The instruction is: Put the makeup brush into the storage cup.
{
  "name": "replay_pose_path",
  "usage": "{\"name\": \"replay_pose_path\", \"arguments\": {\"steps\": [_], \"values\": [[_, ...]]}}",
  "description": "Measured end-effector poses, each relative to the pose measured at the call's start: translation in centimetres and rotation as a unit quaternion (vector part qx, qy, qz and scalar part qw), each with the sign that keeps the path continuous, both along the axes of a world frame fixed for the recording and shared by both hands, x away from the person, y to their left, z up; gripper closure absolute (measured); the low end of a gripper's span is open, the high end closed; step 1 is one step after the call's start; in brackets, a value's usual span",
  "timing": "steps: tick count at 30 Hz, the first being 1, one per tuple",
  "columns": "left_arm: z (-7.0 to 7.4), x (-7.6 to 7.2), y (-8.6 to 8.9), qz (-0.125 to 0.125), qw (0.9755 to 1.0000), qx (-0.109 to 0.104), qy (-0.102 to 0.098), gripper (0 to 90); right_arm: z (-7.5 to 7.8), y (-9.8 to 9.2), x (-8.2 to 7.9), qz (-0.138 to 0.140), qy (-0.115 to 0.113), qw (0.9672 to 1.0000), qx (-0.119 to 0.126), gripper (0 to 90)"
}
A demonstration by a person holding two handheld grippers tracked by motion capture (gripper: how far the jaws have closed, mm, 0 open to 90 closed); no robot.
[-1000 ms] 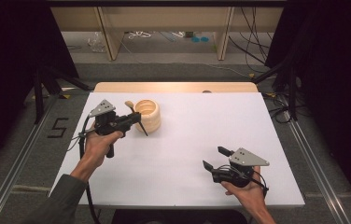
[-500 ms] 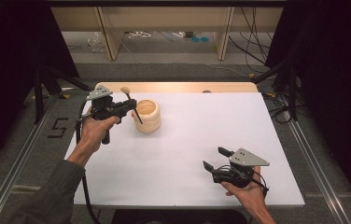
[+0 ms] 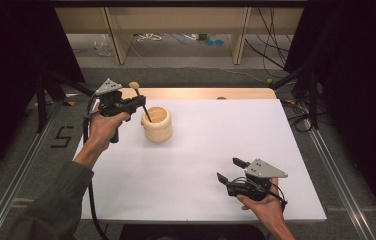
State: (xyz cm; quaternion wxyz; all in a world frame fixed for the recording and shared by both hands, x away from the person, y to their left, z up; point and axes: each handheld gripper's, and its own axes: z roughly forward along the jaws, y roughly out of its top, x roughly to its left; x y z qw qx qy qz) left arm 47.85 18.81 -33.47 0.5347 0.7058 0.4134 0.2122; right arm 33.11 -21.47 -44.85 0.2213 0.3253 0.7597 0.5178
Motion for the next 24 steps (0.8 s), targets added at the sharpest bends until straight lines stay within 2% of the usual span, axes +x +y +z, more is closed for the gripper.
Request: {"name": "replay_pose_path", "arguments": {"steps": [2,3,4,8,10,11,13,17,24], "values": [[0.1,0.4,-0.1,0.003,1.0,-0.001,-0.001,83.1,0.0,0.0,0.0,0.0,-0.001,1.0,-0.001,25.8],[0.2,0.6,-0.2,0.004,1.0,-0.001,-0.002,83.1,0.0,0.0,-0.1,0.0,0.008,1.0,0.001,25.8],[0.3,0.7,-0.3,0.004,1.0,-0.001,-0.001,83.1,-0.1,0.0,0.0,-0.002,-0.001,1.0,-0.001,25.8],[0.4,1.1,-0.6,0.005,1.0,0.007,-0.003,83.1,-0.1,0.0,0.1,-0.002,-0.005,1.0,0.005,25.8],[0.4,1.5,-0.7,0.007,0.9999,0.009,-0.005,83.1,0.0,0.0,0.0,-0.004,0.005,1.0,0.002,25.9],[0.4,1.6,-0.8,0.008,0.9999,0.011,-0.004,83.1,0.0,0.0,0.0,-0.004,0.0,1.0,0.0,26.0],[0.3,1.8,-0.8,0.01,0.9999,0.012,-0.005,83.1,0.0,-0.1,0.0,-0.003,0.005,1.0,0.0,26.1],[-0.1,2.4,-1.1,0.014,0.9998,0.013,-0.002,83.1,0.0,-0.1,0.0,-0.004,-0.004,1.0,0.0,26.1],[-1.0,3.6,-1.7,0.019,0.9996,0.022,0.003,83.1,-0.1,-0.1,0.1,-0.002,0.0,1.0,-0.001,26.3]]}}
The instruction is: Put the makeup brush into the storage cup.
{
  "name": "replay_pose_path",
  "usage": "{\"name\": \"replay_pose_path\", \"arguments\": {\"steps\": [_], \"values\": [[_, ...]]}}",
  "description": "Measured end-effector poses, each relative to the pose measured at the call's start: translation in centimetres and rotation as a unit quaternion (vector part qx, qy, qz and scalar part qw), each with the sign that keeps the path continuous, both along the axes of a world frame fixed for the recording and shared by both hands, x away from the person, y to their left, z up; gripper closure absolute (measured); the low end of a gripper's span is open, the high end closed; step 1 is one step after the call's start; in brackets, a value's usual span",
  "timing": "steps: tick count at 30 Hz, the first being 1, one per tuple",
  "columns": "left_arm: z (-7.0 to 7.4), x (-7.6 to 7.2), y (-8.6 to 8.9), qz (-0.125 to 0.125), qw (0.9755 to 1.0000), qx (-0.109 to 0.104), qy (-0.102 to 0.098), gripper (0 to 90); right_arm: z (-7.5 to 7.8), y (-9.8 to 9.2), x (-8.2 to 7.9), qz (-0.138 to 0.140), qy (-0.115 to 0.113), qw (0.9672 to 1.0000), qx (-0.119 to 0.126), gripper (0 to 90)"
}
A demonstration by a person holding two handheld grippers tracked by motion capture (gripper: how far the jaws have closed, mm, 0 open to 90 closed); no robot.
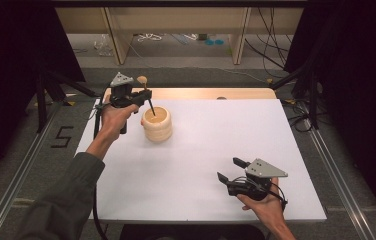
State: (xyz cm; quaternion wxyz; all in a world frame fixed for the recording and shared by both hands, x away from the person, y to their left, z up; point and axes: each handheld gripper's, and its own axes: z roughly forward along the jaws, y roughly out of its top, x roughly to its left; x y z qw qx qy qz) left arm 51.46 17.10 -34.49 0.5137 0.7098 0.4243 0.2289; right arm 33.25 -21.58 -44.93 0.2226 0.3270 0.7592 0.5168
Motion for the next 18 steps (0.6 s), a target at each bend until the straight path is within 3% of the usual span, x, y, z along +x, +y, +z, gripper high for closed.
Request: {"name": "replay_pose_path", "arguments": {"steps": [18], "values": [[-1.7,0.6,-0.8,0.0,0.9999,0.001,0.012,83.1,0.1,0.0,-0.1,-0.001,0.0,1.0,0.0,26.8]]}}
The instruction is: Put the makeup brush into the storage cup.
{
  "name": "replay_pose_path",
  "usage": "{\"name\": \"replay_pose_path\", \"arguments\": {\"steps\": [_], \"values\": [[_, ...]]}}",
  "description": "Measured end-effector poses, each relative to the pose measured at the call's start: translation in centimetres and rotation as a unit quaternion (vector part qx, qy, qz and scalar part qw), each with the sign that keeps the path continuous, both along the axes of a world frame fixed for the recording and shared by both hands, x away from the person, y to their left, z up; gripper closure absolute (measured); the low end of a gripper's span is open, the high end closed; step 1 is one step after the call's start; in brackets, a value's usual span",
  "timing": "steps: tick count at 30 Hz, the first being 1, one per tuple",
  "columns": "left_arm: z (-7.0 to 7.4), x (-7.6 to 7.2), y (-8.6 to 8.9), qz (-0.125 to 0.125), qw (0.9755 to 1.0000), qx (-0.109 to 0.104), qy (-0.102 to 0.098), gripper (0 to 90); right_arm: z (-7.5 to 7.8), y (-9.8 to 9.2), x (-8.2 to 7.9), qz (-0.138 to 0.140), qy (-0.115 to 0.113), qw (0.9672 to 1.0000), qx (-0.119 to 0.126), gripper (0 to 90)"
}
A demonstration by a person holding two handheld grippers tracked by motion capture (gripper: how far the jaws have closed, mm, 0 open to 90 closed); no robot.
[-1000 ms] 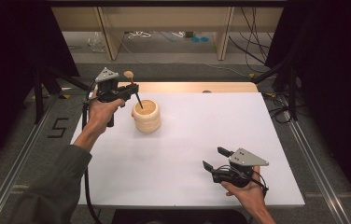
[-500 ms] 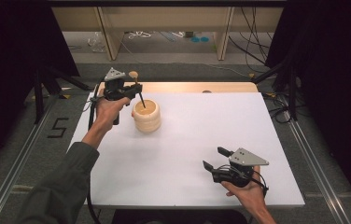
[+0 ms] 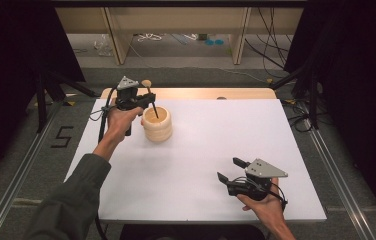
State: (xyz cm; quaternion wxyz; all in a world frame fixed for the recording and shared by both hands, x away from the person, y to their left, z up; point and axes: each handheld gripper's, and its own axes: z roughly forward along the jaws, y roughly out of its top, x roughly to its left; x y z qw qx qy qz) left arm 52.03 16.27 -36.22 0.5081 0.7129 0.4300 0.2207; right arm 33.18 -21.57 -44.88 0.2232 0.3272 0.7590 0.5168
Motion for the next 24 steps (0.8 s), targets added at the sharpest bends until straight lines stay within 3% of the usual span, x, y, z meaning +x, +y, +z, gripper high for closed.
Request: {"name": "replay_pose_path", "arguments": {"steps": [2,3,5,6,10,11,12,14,15,17,19,20,21,24], "values": [[-0.2,-0.1,0.1,-0.001,1.0,0.0,0.0,83.1,-0.1,0.1,0.0,0.003,0.005,0.9999,0.014,26.8],[-0.3,-0.1,0.1,-0.003,1.0,0.0,0.0,83.1,-0.1,0.0,0.1,-0.001,-0.008,0.9999,0.009,26.8],[-0.3,-0.1,0.1,-0.003,1.0,0.001,0.001,83.1,-0.1,0.0,0.1,-0.001,-0.008,0.9999,0.009,26.8],[-0.5,-0.2,0.2,-0.003,1.0,0.001,0.001,83.1,0.0,-0.1,0.0,-0.002,0.006,1.0,0.006,26.8],[-1.1,-0.1,0.1,0.0,1.0,0.007,0.006,83.1,-0.1,0.1,0.0,0.003,0.006,0.9999,0.013,26.8],[-1.2,-0.1,0.0,0.0,1.0,0.006,0.006,83.1,0.0,0.0,-0.1,-0.001,0.011,0.9999,0.004,26.8],[-1.4,-0.1,0.0,0.0,1.0,0.006,0.007,83.1,0.0,-0.1,0.0,0.0,-0.001,1.0,-0.001,26.8],[-1.7,0.0,-0.1,-0.001,0.9999,0.008,0.009,83.1,0.0,-0.1,0.0,0.0,0.002,1.0,0.001,26.8],[-1.7,0.0,-0.1,-0.001,0.9999,0.008,0.009,83.1,-0.1,0.1,0.0,0.002,0.006,0.9999,0.013,26.8],[-1.9,0.0,-0.1,0.002,0.9999,0.003,0.01,83.1,-0.1,0.0,0.1,-0.002,-0.008,0.9999,0.009,26.8],[-2.0,0.0,0.0,0.002,0.9999,0.003,0.01,83.1,-0.1,0.0,0.1,-0.001,-0.008,0.9999,0.008,26.8],[-2.1,0.0,-0.1,0.003,0.9999,0.003,0.011,83.1,-0.1,0.1,0.0,0.002,0.006,0.9999,0.013,26.8],[-2.2,-0.1,-0.1,0.003,0.9999,0.005,0.01,83.1,-0.1,0.0,0.1,0.0,-0.008,0.9999,0.008,26.7],[-2.5,-0.1,-0.2,0.003,0.9999,0.001,0.01,83.1,-0.1,0.0,0.1,0.0,-0.008,0.9999,0.011,26.6]]}}
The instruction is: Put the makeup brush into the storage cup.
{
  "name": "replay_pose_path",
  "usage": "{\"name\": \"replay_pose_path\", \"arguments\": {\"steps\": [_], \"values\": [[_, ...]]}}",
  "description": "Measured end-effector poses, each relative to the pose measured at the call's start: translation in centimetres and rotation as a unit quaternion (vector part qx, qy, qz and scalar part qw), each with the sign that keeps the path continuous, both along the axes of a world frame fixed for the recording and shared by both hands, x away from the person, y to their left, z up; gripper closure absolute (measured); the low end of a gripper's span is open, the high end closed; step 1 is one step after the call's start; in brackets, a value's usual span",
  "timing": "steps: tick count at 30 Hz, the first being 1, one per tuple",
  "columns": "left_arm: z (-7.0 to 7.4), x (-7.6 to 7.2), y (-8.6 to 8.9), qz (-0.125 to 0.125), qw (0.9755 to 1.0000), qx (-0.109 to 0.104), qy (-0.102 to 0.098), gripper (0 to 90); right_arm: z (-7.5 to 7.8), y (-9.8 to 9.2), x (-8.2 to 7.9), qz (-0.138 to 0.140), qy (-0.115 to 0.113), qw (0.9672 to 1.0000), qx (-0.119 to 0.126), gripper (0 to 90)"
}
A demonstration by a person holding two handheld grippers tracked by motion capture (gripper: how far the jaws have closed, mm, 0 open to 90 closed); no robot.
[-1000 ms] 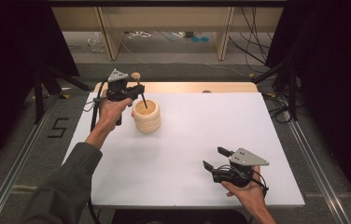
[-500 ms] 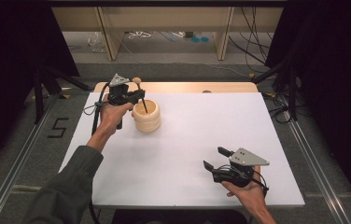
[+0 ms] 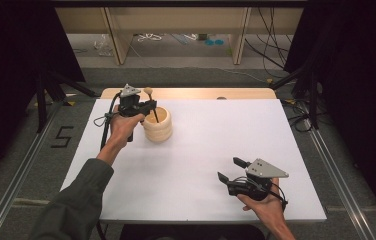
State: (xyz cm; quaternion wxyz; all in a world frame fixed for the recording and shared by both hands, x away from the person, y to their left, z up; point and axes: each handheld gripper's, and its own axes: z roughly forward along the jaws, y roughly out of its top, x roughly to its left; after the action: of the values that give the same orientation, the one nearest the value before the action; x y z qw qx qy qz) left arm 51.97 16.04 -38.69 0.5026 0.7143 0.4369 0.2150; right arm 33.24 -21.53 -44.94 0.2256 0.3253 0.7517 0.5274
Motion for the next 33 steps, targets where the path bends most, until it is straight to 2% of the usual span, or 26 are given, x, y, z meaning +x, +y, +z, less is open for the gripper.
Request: {"name": "replay_pose_path", "arguments": {"steps": [8,10,11,15,16,23,33], "values": [[-0.6,0.0,-0.1,-0.002,1.0,-0.001,0.003,83.1,0.1,-0.1,-0.1,-0.004,0.003,1.0,-0.004,26.5],[-0.8,0.0,0.0,-0.001,1.0,-0.003,0.001,83.0,0.2,-0.1,-0.2,-0.004,0.012,0.9999,0.0,26.5],[-0.8,0.0,0.0,-0.001,1.0,-0.003,0.001,83.0,0.2,-0.1,-0.2,-0.004,0.006,1.0,0.0,26.5],[-1.1,-0.1,0.0,0.001,1.0,-0.008,0.0,83.0,0.2,0.0,-0.2,-0.002,0.009,0.9999,0.011,26.5],[-1.2,0.0,0.1,0.0,1.0,-0.004,0.0,83.0,0.3,-0.2,-0.1,-0.005,-0.004,1.0,0.006,26.5],[-1.4,0.0,-0.1,-0.001,1.0,-0.007,-0.001,83.0,0.3,-0.2,-0.1,-0.004,-0.004,1.0,0.007,26.5],[-2.0,-0.2,-0.3,-0.001,1.0,0.004,-0.001,83.0,0.3,-0.1,-0.1,-0.003,-0.004,1.0,0.006,26.5]]}}
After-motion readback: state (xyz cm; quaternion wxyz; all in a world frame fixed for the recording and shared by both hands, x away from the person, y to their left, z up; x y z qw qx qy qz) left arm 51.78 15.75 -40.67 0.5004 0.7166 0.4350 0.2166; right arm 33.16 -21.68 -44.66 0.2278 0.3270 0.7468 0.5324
